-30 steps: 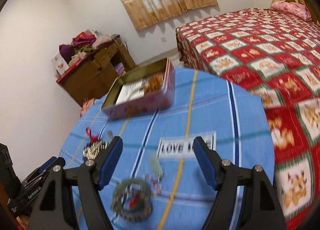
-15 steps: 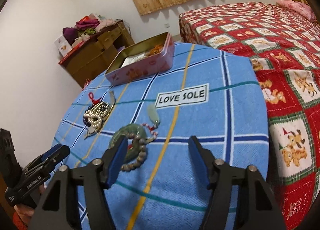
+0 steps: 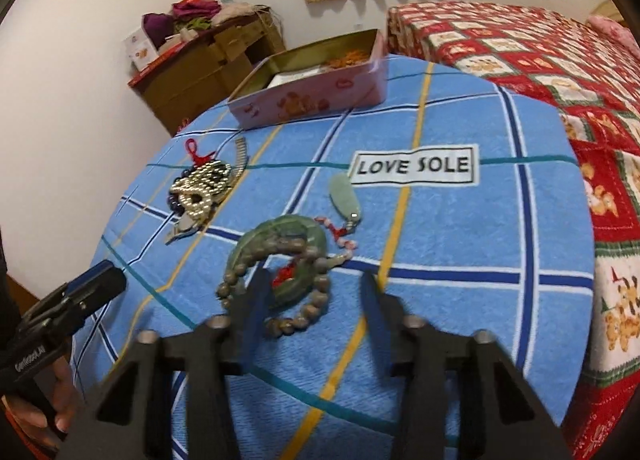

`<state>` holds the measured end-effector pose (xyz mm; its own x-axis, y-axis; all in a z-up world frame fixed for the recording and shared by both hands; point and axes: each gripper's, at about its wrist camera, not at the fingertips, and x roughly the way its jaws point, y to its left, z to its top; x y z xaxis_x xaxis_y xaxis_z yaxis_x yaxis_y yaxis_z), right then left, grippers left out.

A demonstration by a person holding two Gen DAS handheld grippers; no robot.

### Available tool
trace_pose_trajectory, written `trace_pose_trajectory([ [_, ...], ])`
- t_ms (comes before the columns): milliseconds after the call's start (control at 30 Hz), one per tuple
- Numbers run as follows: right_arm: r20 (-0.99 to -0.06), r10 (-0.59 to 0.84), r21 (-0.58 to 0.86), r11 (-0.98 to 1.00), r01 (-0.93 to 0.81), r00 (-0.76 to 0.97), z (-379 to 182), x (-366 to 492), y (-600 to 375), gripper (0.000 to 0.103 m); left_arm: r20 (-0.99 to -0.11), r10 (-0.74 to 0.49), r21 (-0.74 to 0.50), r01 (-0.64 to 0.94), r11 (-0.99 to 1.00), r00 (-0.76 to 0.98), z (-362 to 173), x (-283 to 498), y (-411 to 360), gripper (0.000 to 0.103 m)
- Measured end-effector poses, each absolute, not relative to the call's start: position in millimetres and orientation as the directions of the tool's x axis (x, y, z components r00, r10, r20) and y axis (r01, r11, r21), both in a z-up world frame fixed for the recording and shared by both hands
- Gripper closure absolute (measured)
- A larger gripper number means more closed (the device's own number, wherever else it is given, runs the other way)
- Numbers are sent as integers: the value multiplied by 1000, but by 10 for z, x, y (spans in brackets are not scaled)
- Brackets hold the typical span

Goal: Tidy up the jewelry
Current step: 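Grasp the dark bead bracelet with the right tool and lift it, then grasp the green jade bangle with the left tool while the right tool holds the dark beads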

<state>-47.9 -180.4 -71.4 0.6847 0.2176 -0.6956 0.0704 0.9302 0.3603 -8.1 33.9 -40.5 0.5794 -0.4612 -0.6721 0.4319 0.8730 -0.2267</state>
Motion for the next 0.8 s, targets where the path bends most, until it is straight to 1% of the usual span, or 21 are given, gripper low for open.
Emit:
trace_pose_trajectory([
  [33,-697,221,357,932,63,682,-700,-482,-1789,87,-673,-461,-228,431,873,578,-408,-79,337,41],
  [100,-704,210,333,941,54,678,-666,-504,-1753,90,-674,-464,-234,429,872,575,-406,-75,335,41],
  [133,-701,219,343,938,52,678,-644,-530,-1757,90,-674,-465,-235,430,871,574,-405,-71,332,41],
  [200,-678,248,382,923,44,691,-584,-601,-1787,91,-673,-468,-235,435,869,572,-398,-72,328,41],
  [400,-615,255,421,906,38,746,-286,-862,-1903,91,-671,-491,-240,464,853,555,-395,-83,276,41],
  [567,-585,210,430,899,80,783,-137,-971,-2067,91,-658,-561,-230,575,785,502,-353,-164,49,41],
  [767,-583,202,465,877,119,787,-188,-972,-2218,91,-663,-636,-204,722,661,395,-339,-218,-442,41],
  [800,-585,203,467,876,122,785,-198,-968,-2230,91,-669,-638,-191,742,643,381,-354,-216,-533,46],
])
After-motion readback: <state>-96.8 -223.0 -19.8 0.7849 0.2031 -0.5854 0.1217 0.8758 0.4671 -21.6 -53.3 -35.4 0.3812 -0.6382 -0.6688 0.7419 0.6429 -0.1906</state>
